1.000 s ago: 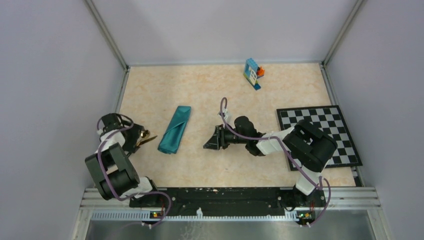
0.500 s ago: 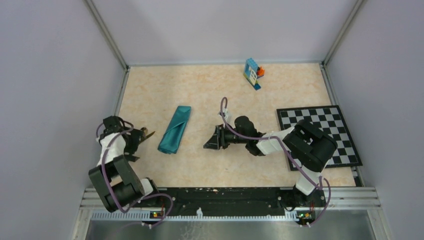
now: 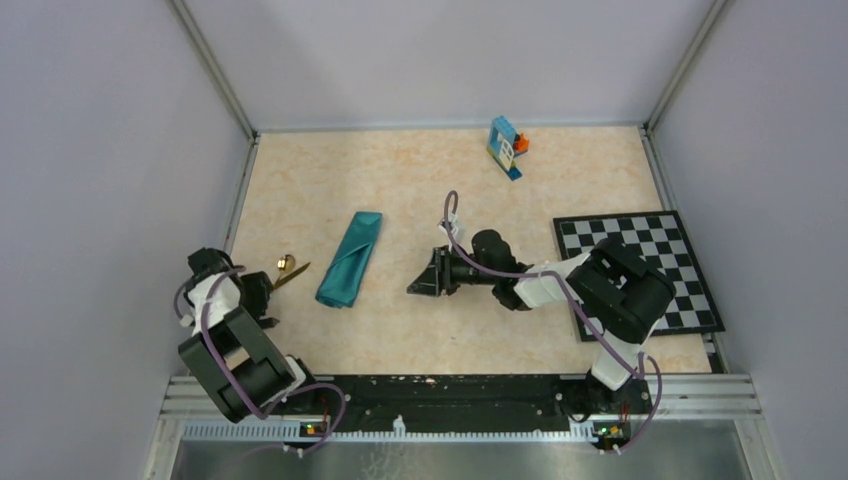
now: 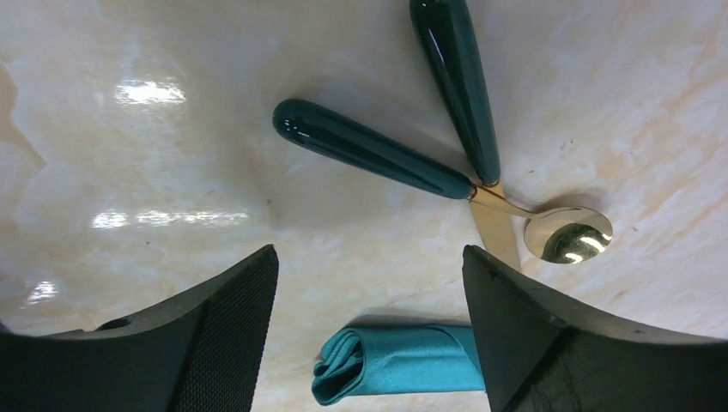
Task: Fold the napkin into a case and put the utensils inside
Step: Pick up the spoon from the corner of the board.
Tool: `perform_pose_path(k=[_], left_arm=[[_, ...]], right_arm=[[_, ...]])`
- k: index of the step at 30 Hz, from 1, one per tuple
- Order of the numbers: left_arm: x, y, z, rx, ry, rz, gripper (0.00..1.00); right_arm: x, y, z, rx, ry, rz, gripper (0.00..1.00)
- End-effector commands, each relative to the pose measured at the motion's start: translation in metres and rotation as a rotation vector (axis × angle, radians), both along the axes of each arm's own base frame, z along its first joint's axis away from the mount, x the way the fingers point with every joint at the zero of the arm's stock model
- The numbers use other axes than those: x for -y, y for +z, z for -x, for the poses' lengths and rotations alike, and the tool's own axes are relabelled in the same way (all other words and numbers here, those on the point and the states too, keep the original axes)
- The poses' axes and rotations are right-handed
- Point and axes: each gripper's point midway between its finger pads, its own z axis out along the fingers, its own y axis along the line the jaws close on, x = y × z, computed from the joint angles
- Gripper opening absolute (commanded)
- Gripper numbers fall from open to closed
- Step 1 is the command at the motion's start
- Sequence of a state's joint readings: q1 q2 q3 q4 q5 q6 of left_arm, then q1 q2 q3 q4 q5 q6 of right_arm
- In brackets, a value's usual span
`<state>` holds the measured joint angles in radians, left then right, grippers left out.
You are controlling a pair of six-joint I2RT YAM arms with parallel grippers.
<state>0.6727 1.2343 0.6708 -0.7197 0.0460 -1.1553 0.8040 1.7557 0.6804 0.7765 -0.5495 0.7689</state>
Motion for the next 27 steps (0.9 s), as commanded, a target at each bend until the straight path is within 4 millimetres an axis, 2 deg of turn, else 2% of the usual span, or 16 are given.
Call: perform_pose_path(k=[1, 7, 15, 22, 27], left_arm=[[-0.009, -0.002, -0.015, 0.041, 0.074, 0.017, 0.85], [-0.013, -0.004, -0.015, 0.045, 0.125, 0.015, 0.87], [-0.027, -0.004, -0.014, 0.062, 0.244, 0.028, 0.83], [-0.027, -0.015, -0.013, 0.027, 0.264, 0.055, 0.66], [-0.026, -0.022, -0.006, -0.001, 0.247, 0.041, 0.63]], right_arm=[[0.001, 0.018, -0.007, 0.053, -0.003, -0.052, 0.39], [0.004, 0.015, -0.01, 0.04, -0.008, -0.054, 0.39], [0.003, 0.013, -0.01, 0.031, -0.008, -0.058, 0.39], [0.003, 0.011, -0.011, 0.023, -0.007, -0.058, 0.39], [0.002, 0.01, -0.01, 0.016, -0.003, -0.06, 0.39]])
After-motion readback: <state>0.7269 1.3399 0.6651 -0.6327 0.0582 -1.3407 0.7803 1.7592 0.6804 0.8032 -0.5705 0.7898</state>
